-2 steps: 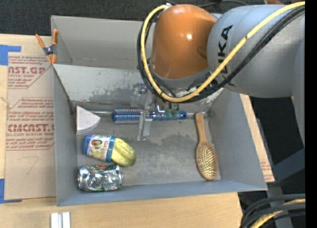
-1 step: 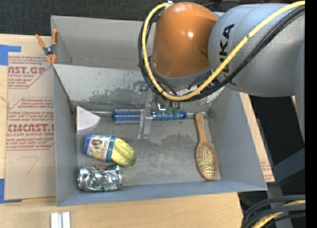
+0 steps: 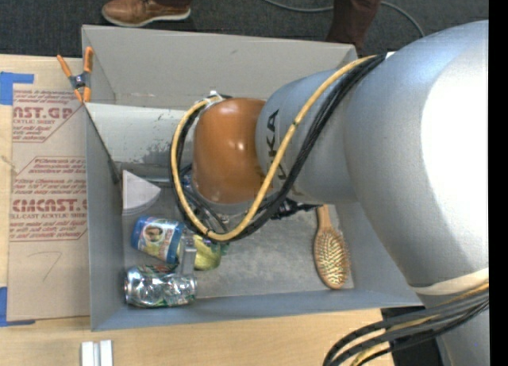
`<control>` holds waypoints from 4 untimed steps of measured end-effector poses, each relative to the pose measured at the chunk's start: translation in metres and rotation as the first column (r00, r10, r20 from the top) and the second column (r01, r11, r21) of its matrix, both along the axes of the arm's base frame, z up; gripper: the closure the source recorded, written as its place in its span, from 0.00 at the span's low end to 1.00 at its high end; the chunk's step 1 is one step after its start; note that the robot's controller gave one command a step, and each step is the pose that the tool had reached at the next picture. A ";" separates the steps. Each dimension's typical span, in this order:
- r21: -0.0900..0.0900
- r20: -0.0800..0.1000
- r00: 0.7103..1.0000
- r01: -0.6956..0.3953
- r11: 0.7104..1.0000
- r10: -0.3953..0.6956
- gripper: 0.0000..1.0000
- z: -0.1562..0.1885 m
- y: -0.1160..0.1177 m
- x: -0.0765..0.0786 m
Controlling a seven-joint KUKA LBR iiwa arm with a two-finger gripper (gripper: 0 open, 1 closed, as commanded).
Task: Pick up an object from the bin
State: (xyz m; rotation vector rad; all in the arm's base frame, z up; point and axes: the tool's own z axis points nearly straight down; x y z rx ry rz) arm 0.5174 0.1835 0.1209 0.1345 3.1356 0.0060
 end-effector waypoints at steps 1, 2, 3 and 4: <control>0.000 0.009 1.000 -0.008 1.000 0.008 0.00 0.033 0.040 -0.010; 0.003 0.025 0.999 -0.025 1.000 0.024 0.00 -0.016 0.060 -0.029; 0.001 0.011 0.995 0.102 0.995 -0.102 0.00 -0.045 0.052 -0.025; 0.014 0.024 0.982 0.187 0.982 -0.187 1.00 -0.045 0.036 0.004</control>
Offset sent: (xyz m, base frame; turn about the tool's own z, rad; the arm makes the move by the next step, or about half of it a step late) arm -0.0366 0.0611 -0.0209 -0.0282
